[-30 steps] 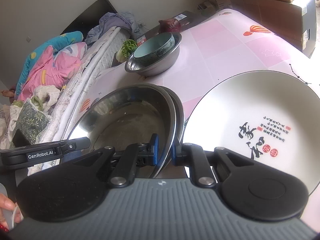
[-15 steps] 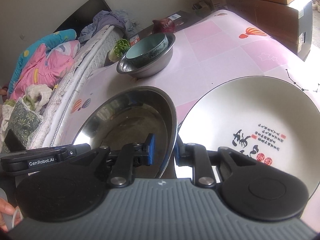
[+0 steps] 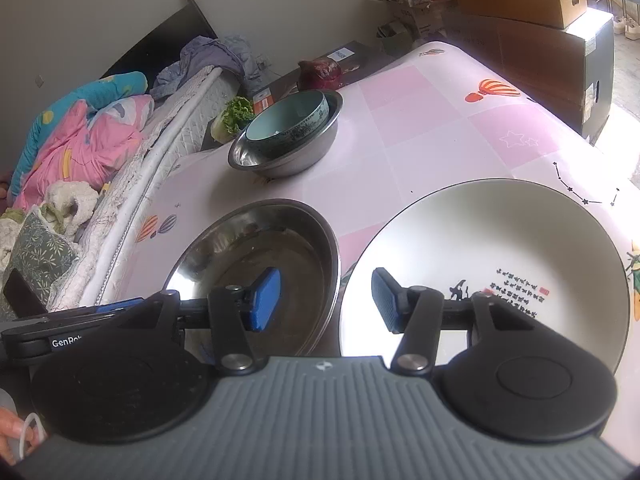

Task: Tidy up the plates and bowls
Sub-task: 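Open both tools to release the steel basin, then move both tools to the white calligraphy plate and grip its rim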

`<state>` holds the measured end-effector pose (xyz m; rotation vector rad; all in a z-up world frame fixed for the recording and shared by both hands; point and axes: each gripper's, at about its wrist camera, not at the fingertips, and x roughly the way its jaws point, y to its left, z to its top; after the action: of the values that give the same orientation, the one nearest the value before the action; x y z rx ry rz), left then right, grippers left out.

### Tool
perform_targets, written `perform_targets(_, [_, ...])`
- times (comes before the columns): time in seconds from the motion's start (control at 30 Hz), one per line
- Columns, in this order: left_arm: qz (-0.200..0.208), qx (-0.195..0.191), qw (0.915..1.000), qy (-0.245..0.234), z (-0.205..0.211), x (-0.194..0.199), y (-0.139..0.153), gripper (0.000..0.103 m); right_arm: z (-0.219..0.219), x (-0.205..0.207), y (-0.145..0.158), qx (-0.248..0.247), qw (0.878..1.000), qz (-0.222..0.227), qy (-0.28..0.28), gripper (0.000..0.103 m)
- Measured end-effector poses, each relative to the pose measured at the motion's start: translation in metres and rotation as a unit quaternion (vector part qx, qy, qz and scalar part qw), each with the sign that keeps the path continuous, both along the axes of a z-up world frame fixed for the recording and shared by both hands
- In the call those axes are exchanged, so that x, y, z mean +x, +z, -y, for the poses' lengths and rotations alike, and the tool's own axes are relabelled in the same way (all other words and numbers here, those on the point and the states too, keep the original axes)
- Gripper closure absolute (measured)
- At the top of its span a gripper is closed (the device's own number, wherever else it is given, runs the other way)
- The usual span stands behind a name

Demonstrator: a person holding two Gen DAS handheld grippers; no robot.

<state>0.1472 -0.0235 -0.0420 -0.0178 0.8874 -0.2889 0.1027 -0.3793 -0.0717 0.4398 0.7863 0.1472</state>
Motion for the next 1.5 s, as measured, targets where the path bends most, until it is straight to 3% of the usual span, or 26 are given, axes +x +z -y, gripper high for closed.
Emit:
perform_targets(0.13, [0.013, -0.006, 0.9999, 0.007, -0.004, -0.009, 0.006, 0.045, 0.01, -0.015, 0.007, 0.009, 1.0, 0.018, -0.013, 0.044])
perform_targets(0.27, [0.029, -0.016, 0.9994, 0.01, -0.007, -0.022, 0.014, 0.039, 0.031, -0.038, 0.016, 0.014, 0.998, 0.045, -0.036, 0.031])
perform_targets(0.6, [0.055, -0.025, 0.9975, -0.038, 0.033, -0.065, 0.028, 0.037, 0.121, -0.117, 0.005, 0.031, 0.991, 0.062, -0.11, 0.029])
perform_targets(0.83, [0.056, -0.012, 0.9933, -0.101, 0.105, -0.101, 0.007, 0.038, 0.177, -0.143, -0.029, 0.055, 0.994, 0.041, -0.088, 0.03])
perform_targets(0.9, [0.044, -0.011, 0.9925, -0.113, 0.126, -0.104, -0.008, 0.04, 0.189, -0.141, -0.037, 0.065, 0.994, 0.037, -0.074, 0.033])
perform_targets(1.0, [0.027, -0.021, 0.9926, -0.116, 0.148, -0.103, -0.025, 0.05, 0.203, -0.132, -0.045, 0.084, 0.994, 0.032, -0.061, 0.041])
perform_targets(1.2, [0.01, -0.06, 0.9949, -0.081, 0.157, -0.09, -0.04, 0.049, 0.218, -0.095, -0.057, 0.102, 0.993, 0.028, -0.045, 0.055])
perform_targets(1.43, [-0.006, -0.059, 0.9959, -0.069, 0.166, -0.077, -0.046, 0.05, 0.222, -0.05, -0.067, 0.112, 0.993, 0.016, -0.033, 0.067])
perform_targets(1.5, [-0.008, -0.056, 0.9964, -0.063, 0.169, -0.076, -0.048, 0.052, 0.221, -0.038, -0.069, 0.116, 0.993, 0.013, -0.029, 0.075])
